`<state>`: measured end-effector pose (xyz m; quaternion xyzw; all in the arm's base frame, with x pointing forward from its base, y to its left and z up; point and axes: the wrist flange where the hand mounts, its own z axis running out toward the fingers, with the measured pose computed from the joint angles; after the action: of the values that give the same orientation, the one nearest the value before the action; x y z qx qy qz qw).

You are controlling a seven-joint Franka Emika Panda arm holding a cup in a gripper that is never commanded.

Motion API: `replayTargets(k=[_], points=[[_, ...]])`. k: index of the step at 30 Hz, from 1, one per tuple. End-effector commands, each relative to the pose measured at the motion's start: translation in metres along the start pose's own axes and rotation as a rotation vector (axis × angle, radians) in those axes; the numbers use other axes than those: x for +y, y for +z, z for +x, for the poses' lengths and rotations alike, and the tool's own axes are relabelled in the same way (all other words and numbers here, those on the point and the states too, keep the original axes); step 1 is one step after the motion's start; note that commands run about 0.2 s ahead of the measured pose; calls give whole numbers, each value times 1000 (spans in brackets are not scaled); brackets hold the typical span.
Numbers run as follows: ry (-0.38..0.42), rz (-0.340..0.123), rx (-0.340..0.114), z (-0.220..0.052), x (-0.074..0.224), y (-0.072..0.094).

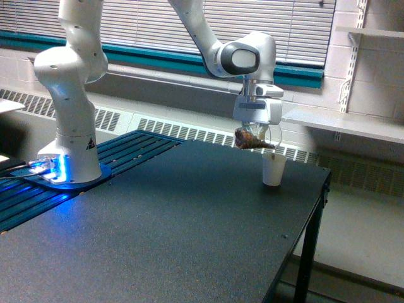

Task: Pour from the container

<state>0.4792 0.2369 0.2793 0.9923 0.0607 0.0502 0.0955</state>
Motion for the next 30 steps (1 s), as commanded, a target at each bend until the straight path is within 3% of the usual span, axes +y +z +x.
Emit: replayTargets(k=[1, 30], points=[[-21, -18, 2, 1, 4, -2], [-62, -53, 10, 5, -9, -3]])
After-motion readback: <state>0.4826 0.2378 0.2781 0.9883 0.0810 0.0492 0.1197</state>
